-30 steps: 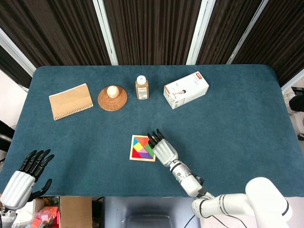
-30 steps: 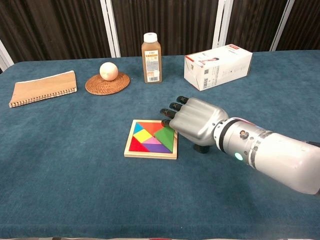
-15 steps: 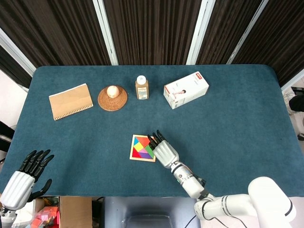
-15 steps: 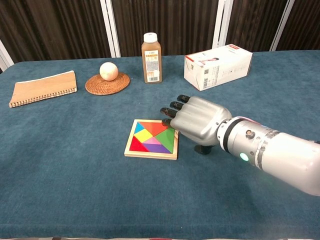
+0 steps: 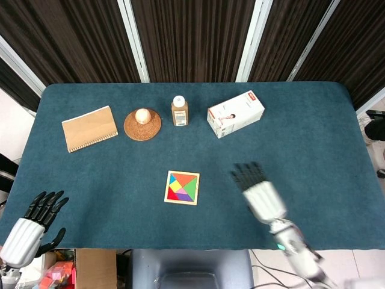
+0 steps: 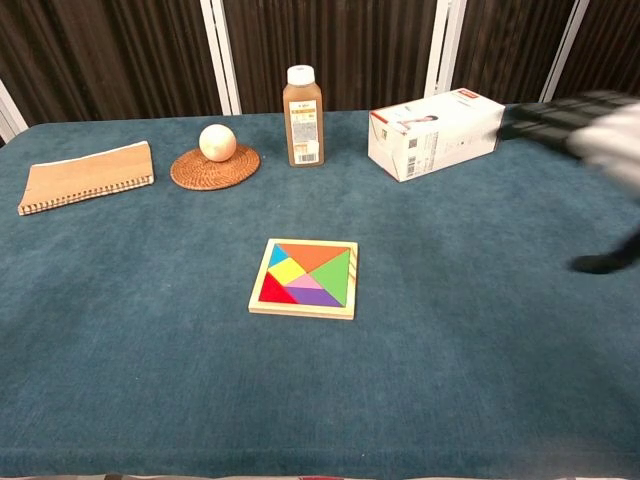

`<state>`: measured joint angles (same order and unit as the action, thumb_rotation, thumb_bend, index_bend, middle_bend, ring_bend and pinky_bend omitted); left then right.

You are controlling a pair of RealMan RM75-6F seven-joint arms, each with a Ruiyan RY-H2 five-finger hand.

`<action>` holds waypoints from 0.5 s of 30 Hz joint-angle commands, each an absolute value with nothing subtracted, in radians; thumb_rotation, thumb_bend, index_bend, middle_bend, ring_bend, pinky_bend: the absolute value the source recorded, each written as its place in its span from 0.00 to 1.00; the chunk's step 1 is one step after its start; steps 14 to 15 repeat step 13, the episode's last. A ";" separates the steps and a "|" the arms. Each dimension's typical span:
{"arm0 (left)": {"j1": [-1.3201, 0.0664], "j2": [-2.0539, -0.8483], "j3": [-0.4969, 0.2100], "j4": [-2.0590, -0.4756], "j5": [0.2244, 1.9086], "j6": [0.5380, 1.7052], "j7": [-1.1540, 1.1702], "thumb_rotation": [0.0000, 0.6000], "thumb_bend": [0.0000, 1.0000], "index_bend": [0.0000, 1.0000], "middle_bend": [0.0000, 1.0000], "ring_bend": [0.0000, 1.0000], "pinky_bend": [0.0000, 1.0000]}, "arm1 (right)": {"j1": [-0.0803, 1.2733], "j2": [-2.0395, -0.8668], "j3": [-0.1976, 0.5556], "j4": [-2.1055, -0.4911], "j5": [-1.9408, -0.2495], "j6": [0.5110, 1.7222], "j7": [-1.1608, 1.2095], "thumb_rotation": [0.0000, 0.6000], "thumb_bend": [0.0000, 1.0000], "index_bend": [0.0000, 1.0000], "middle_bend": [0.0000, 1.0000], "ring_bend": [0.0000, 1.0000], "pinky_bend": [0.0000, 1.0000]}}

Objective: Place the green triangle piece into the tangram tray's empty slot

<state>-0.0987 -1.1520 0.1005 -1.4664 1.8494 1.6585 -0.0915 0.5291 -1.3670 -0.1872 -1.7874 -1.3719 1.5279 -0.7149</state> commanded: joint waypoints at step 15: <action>-0.095 -1.169 0.099 -1.508 1.839 1.625 0.011 1.00 0.46 0.00 0.00 0.00 0.02 | 0.086 -1.206 -0.281 -1.491 -1.618 1.879 -0.068 1.00 0.24 0.00 0.00 0.00 0.00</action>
